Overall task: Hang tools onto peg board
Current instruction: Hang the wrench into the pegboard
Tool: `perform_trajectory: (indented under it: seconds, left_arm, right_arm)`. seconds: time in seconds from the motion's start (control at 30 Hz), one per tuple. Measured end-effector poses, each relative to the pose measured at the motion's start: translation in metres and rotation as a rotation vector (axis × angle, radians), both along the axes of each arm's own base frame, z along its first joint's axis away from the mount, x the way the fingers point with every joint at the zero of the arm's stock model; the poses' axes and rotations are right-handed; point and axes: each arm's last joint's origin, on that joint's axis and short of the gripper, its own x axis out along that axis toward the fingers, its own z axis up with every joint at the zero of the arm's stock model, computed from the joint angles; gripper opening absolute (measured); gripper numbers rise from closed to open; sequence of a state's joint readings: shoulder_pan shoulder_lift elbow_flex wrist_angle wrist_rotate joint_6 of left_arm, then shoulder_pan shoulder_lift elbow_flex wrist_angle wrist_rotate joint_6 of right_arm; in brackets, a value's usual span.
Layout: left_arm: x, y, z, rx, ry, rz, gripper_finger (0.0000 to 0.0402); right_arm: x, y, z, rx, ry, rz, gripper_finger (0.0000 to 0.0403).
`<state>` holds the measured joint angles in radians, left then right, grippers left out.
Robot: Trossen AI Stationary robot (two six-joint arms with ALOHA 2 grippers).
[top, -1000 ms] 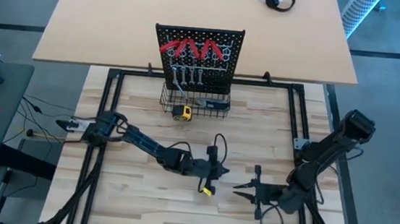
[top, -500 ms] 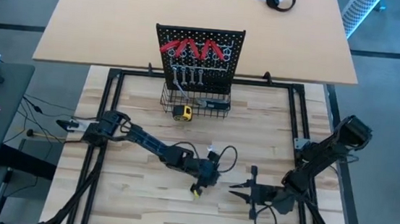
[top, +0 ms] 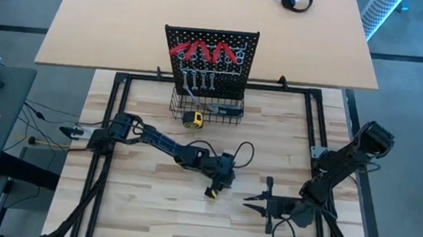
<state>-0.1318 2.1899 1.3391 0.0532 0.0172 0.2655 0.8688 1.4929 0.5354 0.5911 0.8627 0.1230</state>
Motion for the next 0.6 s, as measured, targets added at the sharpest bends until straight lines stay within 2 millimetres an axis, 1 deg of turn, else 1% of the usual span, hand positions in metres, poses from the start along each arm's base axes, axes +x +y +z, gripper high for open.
perform_trajectory:
  seconds: [0.17,0.4,0.6]
  left_arm:
    - [-0.003,0.001,0.000,0.008,0.039,0.003,0.0155]
    - [-0.006,0.004,-0.003,0.037,0.082,-0.005,0.0151]
    - [-0.009,0.016,-0.006,-0.040,0.143,-0.009,0.0137]
  right_arm:
    - [0.000,0.000,0.000,0.000,0.001,0.001,0.0075]
    - [0.000,0.000,0.000,0.000,0.000,0.002,0.0075]
    - [0.000,0.000,0.000,0.000,0.000,0.003,0.0075]
